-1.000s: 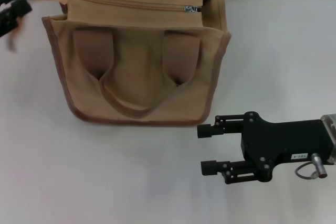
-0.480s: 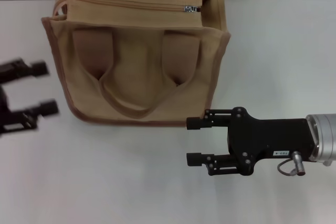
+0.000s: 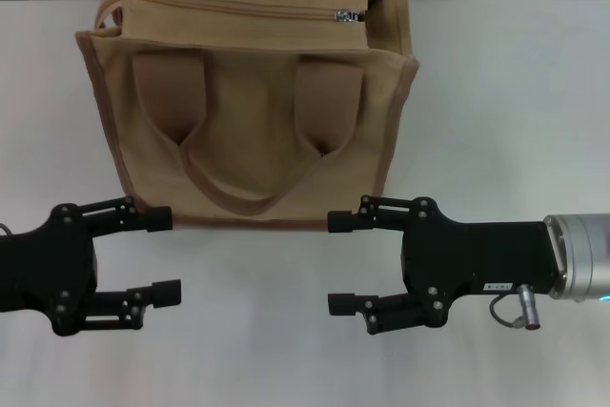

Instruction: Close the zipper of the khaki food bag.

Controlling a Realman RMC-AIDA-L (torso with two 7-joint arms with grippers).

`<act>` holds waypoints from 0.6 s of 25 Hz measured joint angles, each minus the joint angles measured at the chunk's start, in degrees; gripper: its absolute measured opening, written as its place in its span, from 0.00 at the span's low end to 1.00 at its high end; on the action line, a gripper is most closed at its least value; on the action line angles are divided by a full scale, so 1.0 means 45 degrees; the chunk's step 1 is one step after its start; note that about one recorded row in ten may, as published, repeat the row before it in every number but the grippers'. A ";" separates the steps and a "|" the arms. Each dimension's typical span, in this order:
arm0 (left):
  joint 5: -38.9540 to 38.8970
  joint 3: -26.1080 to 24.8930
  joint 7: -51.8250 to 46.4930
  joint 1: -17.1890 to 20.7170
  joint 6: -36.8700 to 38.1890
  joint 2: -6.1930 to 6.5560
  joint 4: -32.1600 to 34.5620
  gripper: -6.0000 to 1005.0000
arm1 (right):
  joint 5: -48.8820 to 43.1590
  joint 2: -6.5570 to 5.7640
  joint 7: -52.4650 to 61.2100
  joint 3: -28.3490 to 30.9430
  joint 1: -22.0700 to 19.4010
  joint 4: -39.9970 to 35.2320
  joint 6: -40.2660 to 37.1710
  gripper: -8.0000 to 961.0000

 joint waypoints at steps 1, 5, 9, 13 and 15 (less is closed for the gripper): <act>0.0063 0.0036 0.0014 0.0007 -0.0013 -0.0041 -0.0008 0.80 | 0.0002 0.0002 -0.0246 -0.0007 0.0087 0.0153 0.0038 0.85; 0.0191 0.0121 0.0139 0.0009 -0.0026 -0.0148 -0.0015 0.80 | 0.0002 0.0006 -0.0288 -0.0012 0.0260 0.0372 0.0090 0.85; 0.0259 0.0124 0.0215 0.0009 -0.0168 -0.0220 -0.0022 0.80 | 0.0002 0.0006 -0.0356 -0.0015 0.0286 0.0410 0.0262 0.85; 0.0261 0.0132 0.0232 0.0011 -0.0183 -0.0223 -0.0022 0.80 | 0.0002 0.0007 -0.0394 -0.0016 0.0285 0.0418 0.0322 0.85; 0.0261 0.0133 0.0238 -0.0004 -0.0183 -0.0223 -0.0022 0.80 | 0.0002 0.0006 -0.0444 -0.0015 0.0282 0.0424 0.0382 0.85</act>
